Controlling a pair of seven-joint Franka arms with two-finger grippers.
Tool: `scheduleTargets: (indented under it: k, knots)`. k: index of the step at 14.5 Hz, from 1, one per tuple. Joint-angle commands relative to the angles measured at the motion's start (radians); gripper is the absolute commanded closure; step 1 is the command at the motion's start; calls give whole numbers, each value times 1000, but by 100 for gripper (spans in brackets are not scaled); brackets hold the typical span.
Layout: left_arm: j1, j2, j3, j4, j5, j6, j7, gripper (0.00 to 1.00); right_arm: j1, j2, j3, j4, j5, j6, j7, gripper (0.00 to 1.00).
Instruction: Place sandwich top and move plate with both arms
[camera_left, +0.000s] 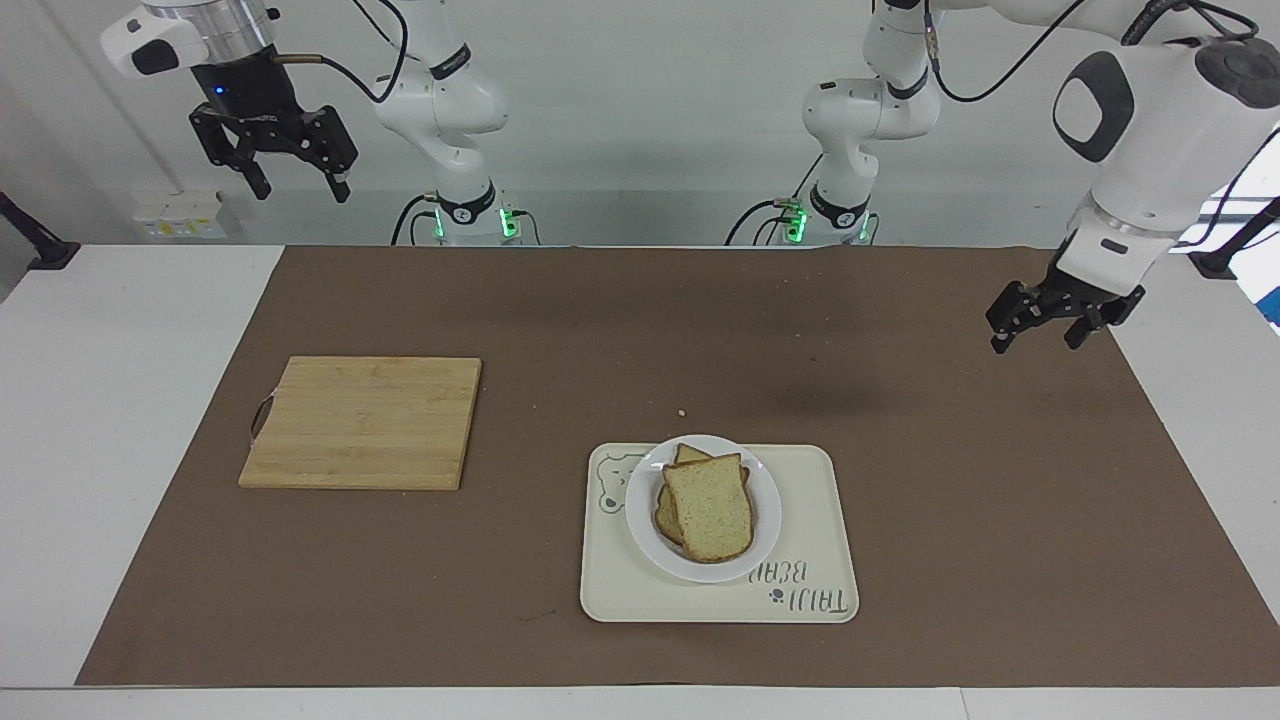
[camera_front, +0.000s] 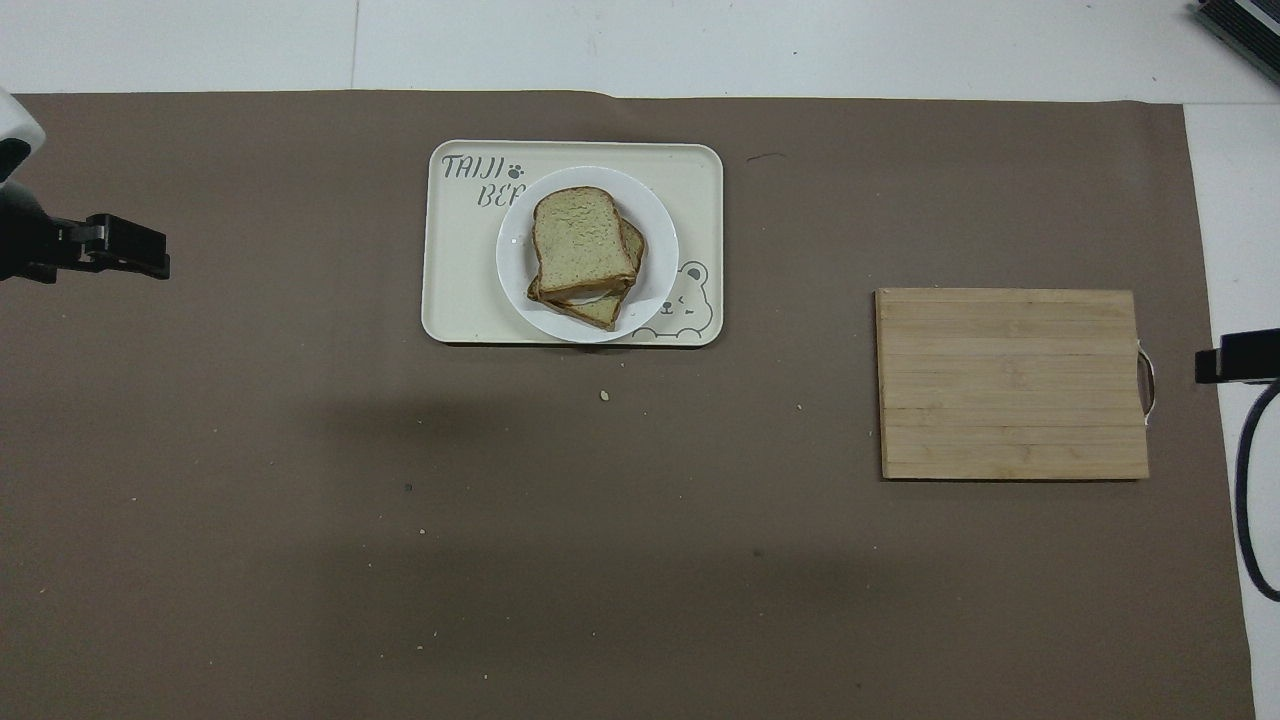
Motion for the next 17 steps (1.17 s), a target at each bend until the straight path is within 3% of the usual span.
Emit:
scheduleTargets:
  k: [1,4,17]
  knots:
    - [12,-80,14,-26,16,-62,63,0,-4,-11,1,3,0,-16,-13,0]
    - [15,-126,26,-39,13,-129,51,0,-4,-11,1,2,0,-16,-13,0]
    - [9,-134,27,-47,-45,-174,28,0,-4,-11,1,2,0,-16,-13,0]
